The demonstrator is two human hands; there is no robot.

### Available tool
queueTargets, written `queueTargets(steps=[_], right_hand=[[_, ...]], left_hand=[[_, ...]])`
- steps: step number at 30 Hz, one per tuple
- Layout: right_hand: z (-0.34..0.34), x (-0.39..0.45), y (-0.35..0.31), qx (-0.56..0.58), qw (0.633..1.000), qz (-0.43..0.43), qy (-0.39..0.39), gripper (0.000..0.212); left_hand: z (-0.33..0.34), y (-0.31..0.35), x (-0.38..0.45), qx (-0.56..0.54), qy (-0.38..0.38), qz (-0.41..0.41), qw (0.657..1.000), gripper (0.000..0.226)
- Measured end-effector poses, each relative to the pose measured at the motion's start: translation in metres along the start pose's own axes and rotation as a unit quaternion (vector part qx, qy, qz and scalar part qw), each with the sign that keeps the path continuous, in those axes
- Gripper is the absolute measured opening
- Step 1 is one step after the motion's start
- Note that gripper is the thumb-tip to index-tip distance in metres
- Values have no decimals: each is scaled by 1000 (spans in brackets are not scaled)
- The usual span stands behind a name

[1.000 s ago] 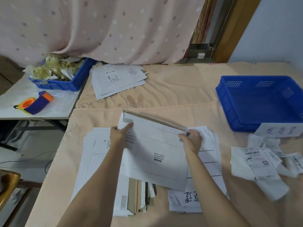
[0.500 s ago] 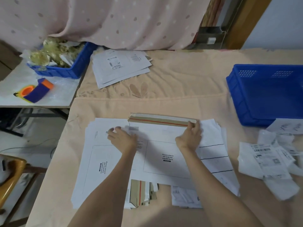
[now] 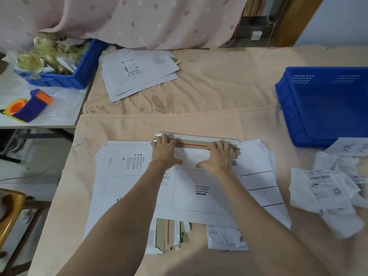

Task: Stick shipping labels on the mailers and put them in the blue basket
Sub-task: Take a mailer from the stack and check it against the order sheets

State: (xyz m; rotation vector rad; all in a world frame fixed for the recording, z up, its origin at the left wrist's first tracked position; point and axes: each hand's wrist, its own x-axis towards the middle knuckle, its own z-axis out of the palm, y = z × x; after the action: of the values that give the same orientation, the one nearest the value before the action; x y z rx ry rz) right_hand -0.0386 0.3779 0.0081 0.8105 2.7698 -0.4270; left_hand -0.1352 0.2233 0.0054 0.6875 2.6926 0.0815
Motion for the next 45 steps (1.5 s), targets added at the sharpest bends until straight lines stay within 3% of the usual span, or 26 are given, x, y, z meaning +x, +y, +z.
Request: queueTargets(steps=[5, 8, 12, 15, 22, 24, 31, 42, 45], right_hand=[[-7, 4, -1, 26, 998, -3, -48, 64], [-21, 2, 1, 79, 995, 13, -53, 52], [-29, 5, 1, 70, 994, 13, -87, 57], [-21, 10, 2, 95, 990, 26, -101, 60], [-25, 14, 6, 114, 985, 32, -123, 48], [-22, 15, 7, 106, 985, 29, -130, 33], [-18, 9, 10, 145, 980, 31, -130, 27], [-18, -3, 10, 214, 973, 58, -59, 37], [-19, -3, 9, 203, 975, 53, -70, 35]], left_hand=[[-7, 0, 6, 18, -15, 5, 1000, 63], [-13, -1, 7, -27, -36, 2, 999, 59], [-22, -1, 8, -99, -81, 8, 992, 68], [-30, -1, 9, -124, -95, 13, 988, 62], [-30, -3, 9, -173, -104, -17, 979, 53], [-27, -4, 10, -183, -103, -20, 978, 51], [-22, -9, 13, -143, -128, -29, 981, 27], [-17, -19, 14, -144, -158, -61, 975, 71], [-14, -24, 13, -140, -161, -53, 975, 63]])
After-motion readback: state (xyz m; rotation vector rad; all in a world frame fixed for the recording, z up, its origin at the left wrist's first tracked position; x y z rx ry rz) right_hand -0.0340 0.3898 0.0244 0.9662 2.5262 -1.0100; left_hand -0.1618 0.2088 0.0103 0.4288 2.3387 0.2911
